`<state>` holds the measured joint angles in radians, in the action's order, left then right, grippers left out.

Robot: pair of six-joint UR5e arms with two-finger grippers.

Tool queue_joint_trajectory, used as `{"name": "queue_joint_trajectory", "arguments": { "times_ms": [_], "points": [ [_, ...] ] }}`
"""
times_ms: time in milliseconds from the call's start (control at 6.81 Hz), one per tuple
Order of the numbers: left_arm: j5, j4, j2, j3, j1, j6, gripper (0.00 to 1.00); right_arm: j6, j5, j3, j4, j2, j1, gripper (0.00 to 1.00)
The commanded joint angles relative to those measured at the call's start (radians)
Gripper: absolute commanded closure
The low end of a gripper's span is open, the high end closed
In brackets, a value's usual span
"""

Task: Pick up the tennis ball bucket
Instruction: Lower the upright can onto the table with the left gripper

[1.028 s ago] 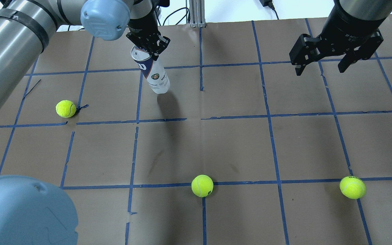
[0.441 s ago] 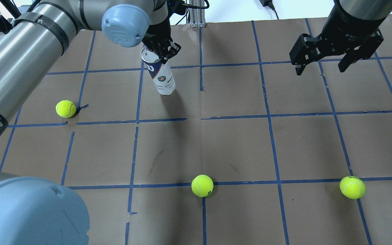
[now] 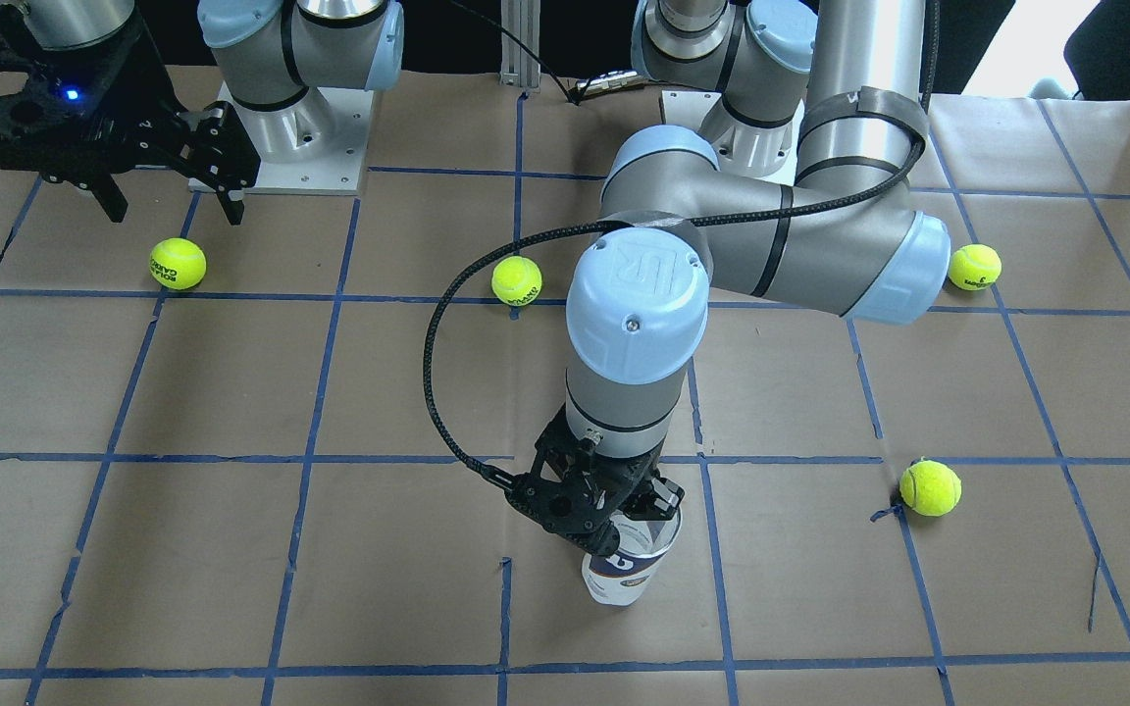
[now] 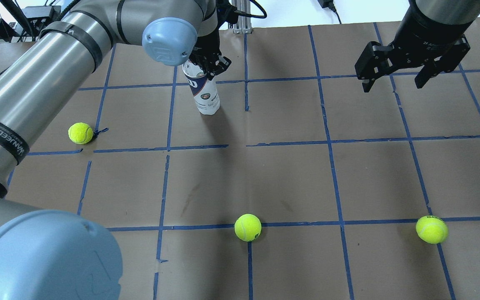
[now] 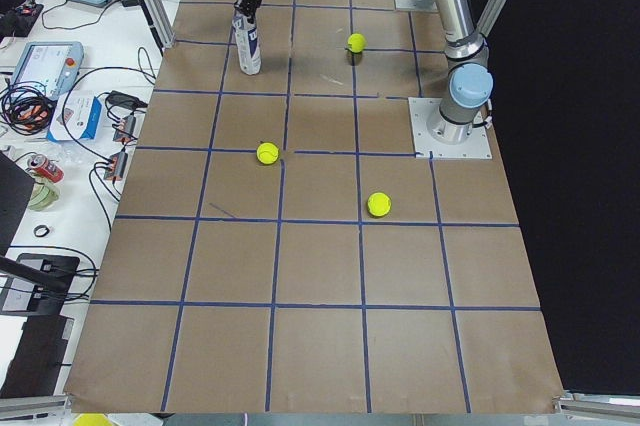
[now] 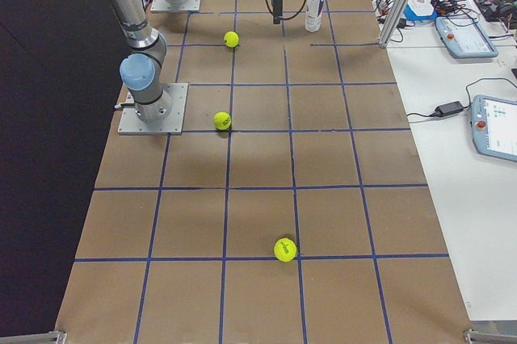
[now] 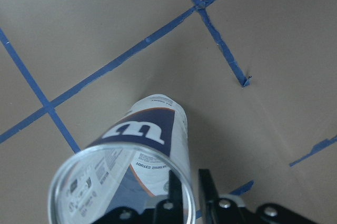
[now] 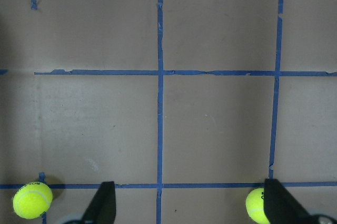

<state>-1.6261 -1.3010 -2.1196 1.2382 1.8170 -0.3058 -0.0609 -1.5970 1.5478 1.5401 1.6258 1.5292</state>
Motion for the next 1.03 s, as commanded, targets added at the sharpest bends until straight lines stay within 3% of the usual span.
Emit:
{"name": "queue_joint_trajectory", "arguments": {
  "times_ms": [0, 294, 587, 881],
  "points": [
    [0.002, -0.004, 0.001, 0.003, 0.002, 0.001, 0.1, 0.0, 0.009, 0.006, -0.011, 0.0, 0.002, 0.0],
    [0.0, -0.03, 0.07, 0.009, 0.001, -0.004, 0.06, -0.075, 0.088, 0.006, 0.0, -0.003, -0.006, 0.0],
    [0.002, -0.101, 0.156, 0.023, -0.007, 0.063, 0.06, -0.054, 0.095, 0.005, 0.005, -0.001, 0.002, 0.0],
    [0.02, -0.112, 0.306, 0.149, -0.091, 0.204, 0.06, -0.051, 0.092, 0.005, 0.005, -0.003, 0.0, 0.0]
  ]
}}
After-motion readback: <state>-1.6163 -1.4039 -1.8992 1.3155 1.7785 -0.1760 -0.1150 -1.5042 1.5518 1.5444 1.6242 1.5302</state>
